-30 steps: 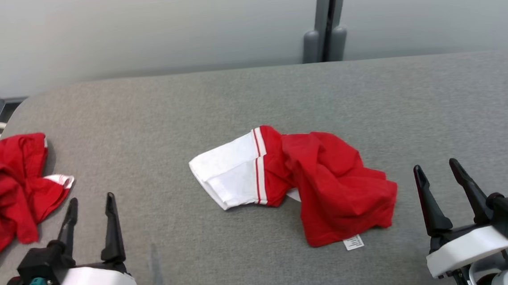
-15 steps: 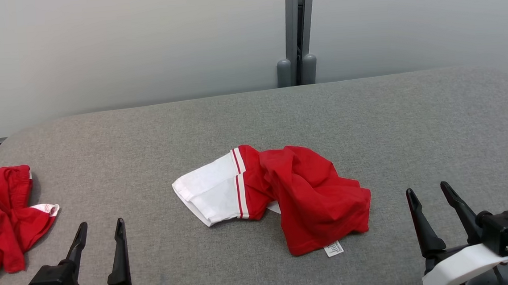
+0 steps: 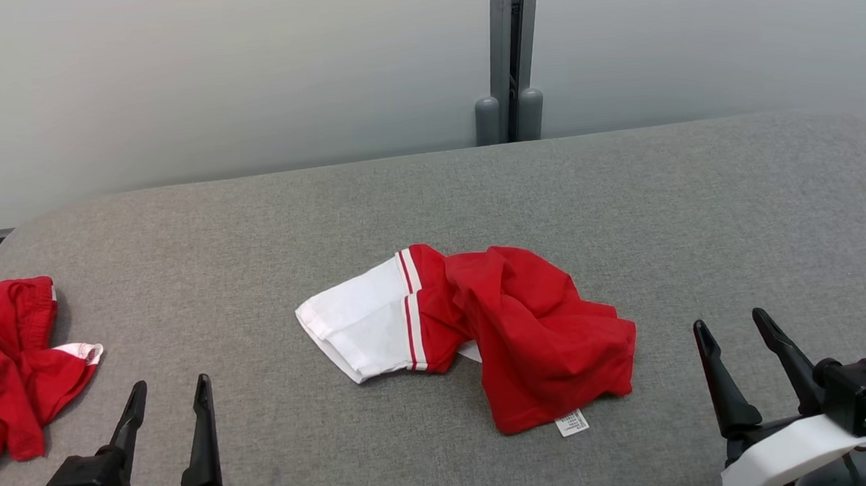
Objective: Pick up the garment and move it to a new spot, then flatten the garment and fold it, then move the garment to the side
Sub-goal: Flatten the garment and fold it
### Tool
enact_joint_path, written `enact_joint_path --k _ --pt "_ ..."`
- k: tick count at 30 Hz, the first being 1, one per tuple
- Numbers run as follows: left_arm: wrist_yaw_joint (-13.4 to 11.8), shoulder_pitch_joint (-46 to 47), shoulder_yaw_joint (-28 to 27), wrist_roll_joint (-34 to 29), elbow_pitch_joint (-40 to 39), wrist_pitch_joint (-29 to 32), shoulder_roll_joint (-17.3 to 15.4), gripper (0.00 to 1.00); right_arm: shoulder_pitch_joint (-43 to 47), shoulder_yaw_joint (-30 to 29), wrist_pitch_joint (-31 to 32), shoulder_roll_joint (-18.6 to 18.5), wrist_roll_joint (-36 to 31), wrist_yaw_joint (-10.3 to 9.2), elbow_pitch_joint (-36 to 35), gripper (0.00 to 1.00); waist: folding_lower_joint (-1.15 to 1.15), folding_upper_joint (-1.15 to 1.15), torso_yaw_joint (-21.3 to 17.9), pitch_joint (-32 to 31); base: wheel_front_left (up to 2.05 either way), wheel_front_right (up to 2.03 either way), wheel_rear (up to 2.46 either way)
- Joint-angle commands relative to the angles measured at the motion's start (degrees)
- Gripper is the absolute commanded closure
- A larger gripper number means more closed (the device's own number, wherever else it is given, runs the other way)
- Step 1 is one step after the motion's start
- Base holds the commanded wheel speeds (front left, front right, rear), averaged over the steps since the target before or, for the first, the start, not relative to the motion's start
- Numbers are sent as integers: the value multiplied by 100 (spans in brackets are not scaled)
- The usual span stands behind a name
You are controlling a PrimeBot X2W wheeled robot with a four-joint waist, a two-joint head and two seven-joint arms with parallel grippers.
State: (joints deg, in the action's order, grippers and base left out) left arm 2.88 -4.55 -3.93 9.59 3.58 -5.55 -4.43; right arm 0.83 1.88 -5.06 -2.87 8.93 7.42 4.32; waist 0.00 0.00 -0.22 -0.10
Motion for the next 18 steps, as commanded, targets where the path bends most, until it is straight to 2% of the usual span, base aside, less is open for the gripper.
enact_joint_path --k 1,8,18 --pt "-41 -49 -3 15 -28 10 -31 0 39 -20 18 -16 -28 13 -17 0 0 0 7 8 0 0 0" --pt "-67 114 37 51 -84 20 -52 0 -147 178 53 -20 -3 13 -30 0 0 0 78 236 0 0 0" --pt "-98 401 121 146 -67 -115 -14 0 -525 1364 373 -347 8 13 252 0 0 0 361 745 0 0 0"
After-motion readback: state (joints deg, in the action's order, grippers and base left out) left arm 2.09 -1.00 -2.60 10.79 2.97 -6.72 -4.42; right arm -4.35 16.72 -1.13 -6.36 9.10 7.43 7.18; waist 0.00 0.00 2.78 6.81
